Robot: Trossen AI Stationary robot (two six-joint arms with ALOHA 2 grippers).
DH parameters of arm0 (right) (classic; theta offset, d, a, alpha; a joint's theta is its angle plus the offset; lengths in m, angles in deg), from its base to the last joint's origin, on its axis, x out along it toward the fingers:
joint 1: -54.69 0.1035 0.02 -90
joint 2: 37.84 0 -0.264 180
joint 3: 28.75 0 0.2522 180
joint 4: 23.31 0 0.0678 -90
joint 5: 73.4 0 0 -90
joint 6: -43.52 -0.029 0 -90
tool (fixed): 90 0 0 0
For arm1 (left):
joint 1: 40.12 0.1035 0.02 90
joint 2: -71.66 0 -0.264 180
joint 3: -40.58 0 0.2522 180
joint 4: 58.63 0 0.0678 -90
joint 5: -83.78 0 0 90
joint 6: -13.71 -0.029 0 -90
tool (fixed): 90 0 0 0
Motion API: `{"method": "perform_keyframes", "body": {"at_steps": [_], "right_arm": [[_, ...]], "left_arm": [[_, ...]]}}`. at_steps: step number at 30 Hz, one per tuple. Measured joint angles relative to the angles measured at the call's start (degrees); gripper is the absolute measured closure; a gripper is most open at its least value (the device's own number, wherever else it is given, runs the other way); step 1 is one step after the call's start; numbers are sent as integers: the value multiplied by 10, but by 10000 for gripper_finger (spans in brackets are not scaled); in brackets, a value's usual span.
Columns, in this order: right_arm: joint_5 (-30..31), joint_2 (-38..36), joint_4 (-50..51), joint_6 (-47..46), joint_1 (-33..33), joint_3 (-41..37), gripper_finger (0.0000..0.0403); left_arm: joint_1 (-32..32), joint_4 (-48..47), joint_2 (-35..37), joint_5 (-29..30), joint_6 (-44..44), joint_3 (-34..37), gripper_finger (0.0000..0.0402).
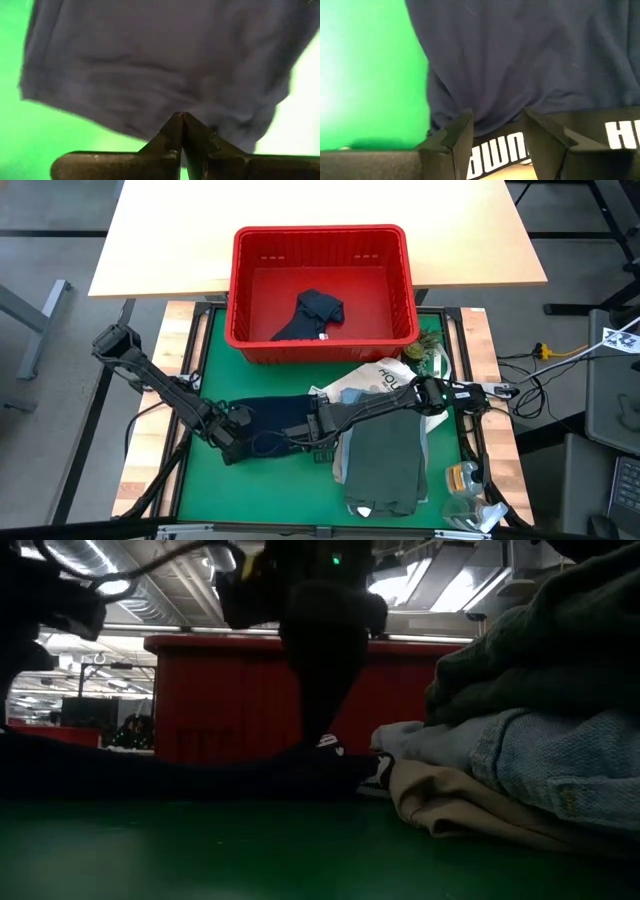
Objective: Fold Laundry from Bin
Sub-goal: Fold the dark blue boxer, then stack the dark blue boxer on top of the green polo shirt
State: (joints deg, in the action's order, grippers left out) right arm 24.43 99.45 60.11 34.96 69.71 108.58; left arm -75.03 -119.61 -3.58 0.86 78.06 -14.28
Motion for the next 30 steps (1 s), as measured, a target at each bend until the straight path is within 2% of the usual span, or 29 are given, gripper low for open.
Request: {"method": "perform_keyframes", "body": {"at_steps": [7, 11, 14, 20, 23, 27, 30], "right_arm": [[-69, 0, 10, -1, 0, 14, 238], [-126, 0, 9, -1, 0, 14, 238], [-145, 0, 10, -1, 4, 14, 238], [-140, 3, 9, -1, 21, 14, 238], [-114, 4, 9, 0, 30, 14, 238], [-58, 4, 8, 0, 37, 14, 238], [-43, 5, 6, 0, 37, 14, 238]], "left_arm": [[0, 48, 0, 14, -39, 0, 391], [0, 54, 0, 13, -56, 0, 346], [0, 73, 0, 13, -70, 0, 302], [-16, 130, 0, 11, -80, -1, 222], [-35, 152, -1, 12, -80, -1, 194], [-64, 167, -12, 16, -80, -1, 172], [-86, 171, -30, 32, -81, -1, 168]]}}
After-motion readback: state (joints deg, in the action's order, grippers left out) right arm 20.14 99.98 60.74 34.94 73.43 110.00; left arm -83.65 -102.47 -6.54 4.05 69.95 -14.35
